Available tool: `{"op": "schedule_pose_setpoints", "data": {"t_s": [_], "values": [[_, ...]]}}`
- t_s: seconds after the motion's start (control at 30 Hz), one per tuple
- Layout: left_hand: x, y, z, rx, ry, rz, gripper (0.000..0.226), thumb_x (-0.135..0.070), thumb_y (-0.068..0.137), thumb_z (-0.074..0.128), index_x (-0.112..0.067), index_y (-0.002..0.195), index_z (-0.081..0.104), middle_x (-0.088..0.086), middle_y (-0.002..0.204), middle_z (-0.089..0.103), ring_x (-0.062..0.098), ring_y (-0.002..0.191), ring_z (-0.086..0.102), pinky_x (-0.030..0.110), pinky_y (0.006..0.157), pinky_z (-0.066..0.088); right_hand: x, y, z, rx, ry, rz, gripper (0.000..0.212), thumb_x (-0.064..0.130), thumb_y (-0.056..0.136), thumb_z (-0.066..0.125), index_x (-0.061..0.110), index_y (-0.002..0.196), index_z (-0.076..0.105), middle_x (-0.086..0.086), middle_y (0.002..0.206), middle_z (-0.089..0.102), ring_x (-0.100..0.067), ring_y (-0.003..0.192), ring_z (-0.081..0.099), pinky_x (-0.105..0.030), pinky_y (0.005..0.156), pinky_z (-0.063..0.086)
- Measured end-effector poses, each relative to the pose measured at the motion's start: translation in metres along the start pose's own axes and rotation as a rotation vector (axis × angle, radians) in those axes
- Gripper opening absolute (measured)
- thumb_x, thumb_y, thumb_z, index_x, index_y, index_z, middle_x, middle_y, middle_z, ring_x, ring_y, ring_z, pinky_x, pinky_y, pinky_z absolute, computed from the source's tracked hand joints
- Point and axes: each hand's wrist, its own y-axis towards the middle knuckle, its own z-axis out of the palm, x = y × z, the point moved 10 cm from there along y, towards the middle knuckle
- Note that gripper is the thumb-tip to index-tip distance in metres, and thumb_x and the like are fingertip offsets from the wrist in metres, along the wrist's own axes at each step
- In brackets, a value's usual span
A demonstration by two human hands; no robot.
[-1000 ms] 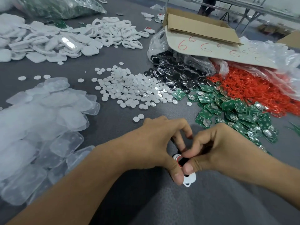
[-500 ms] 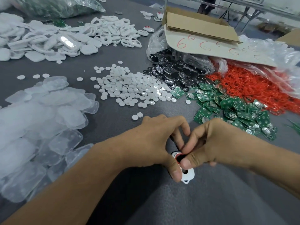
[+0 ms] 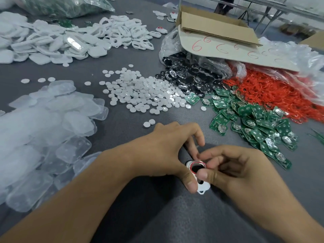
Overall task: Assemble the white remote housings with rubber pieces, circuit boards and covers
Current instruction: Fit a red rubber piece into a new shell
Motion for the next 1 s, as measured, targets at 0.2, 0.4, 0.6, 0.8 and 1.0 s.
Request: {"op": "schedule_pose_setpoints", "data": {"t_s": [0.2,0.4,0.6,0.8,1.0], "values": [[-0.001,0.000,0.000,0.008,0.027,0.022,0.069,-0.048,0.052,0.097,-0.044,0.107,0.055,-0.032,0.102,0.066,-0.005,0.112,0.040,0.030,0.096,0.036,0.001,0.000,-0.002,0.034,0.224,-0.058,0.017,0.024,0.062,0.080,0.022,0.078,0.079,-0.005,0.071,0.071,-0.012,0.065,0.065,-0.019,0.066,0.054],[-0.006,0.001,-0.011,-0.043,-0.213,0.082,0.035,-0.037,0.068,0.093,-0.031,0.097,0.075,-0.016,0.093,0.073,0.005,0.095,0.066,0.038,0.091,0.053,-0.011,0.007,-0.014,-0.117,0.418,-0.092,0.025,0.026,0.064,0.081,0.016,0.086,0.078,-0.012,0.080,0.076,-0.021,0.071,0.070,-0.025,0.068,0.056],[0.001,0.005,-0.026,-0.225,-0.379,0.115,0.009,-0.023,0.087,0.081,-0.017,0.093,0.080,-0.004,0.084,0.078,0.009,0.081,0.072,0.023,0.078,0.053,0.000,0.018,-0.021,-0.204,0.384,-0.245,0.017,0.016,0.069,0.081,0.016,0.085,0.077,-0.008,0.078,0.077,-0.019,0.067,0.072,-0.023,0.069,0.059],[0.003,0.004,-0.032,-0.328,-0.496,0.149,0.011,-0.018,0.081,0.085,-0.018,0.092,0.082,-0.010,0.076,0.076,-0.007,0.065,0.064,0.004,0.063,0.044,-0.003,0.022,-0.022,-0.198,0.485,-0.277,0.018,0.021,0.068,0.082,0.014,0.084,0.077,-0.012,0.074,0.075,-0.017,0.065,0.067,-0.025,0.068,0.057],[-0.003,0.003,-0.031,-0.305,-0.397,0.145,0.002,-0.020,0.089,0.078,-0.021,0.089,0.076,-0.006,0.081,0.076,0.001,0.072,0.067,0.013,0.069,0.049,0.014,0.009,-0.029,-0.276,0.207,-0.458,0.015,0.016,0.077,0.083,0.020,0.090,0.077,0.000,0.086,0.074,-0.013,0.075,0.072,-0.019,0.071,0.056]]}}
